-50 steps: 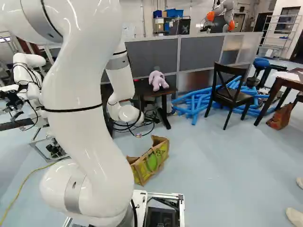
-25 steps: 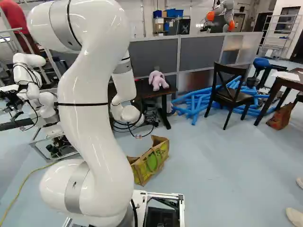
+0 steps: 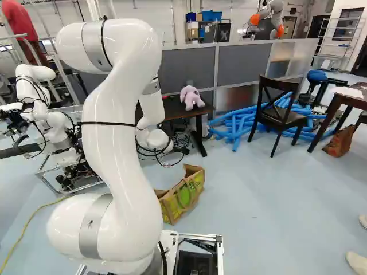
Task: Pick up the bag on the ground and place it on the table
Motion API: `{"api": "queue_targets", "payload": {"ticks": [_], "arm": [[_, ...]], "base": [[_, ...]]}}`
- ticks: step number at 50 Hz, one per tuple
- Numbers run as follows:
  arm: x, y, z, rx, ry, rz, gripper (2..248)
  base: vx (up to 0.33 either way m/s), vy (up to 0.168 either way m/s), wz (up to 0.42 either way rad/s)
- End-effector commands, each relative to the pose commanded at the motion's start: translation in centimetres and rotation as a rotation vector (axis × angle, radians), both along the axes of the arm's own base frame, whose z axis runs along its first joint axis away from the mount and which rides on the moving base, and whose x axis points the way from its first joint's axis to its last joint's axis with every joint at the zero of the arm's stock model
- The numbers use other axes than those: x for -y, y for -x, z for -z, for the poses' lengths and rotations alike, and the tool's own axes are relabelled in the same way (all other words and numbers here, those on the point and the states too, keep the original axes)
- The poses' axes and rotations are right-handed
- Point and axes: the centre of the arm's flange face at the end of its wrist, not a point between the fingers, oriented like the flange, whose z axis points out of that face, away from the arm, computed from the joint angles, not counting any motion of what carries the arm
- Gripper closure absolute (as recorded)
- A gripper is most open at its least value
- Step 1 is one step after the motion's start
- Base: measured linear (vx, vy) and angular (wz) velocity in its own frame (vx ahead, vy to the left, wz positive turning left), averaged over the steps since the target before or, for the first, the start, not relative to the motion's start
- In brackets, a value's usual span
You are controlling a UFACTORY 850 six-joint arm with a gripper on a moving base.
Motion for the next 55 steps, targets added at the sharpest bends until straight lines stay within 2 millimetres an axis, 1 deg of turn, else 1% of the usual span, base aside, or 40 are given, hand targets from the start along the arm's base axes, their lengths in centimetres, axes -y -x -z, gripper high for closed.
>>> {"api": "queue_targets", "payload": {"ticks": [17, 39, 55], "arm": [[-0.2, -0.5, 2.3, -0.049, 0.001, -0.003, 3], [-0.3, -0.7, 5.7, -0.155, -0.002, -0.003, 3], [-0.3, -1.5, 8.1, -0.208, -0.003, -0.003, 3]], "base": [[0.000, 0.000, 0.000], [0.000, 0.000, 0.000], [0.000, 0.000, 0.000]]}}
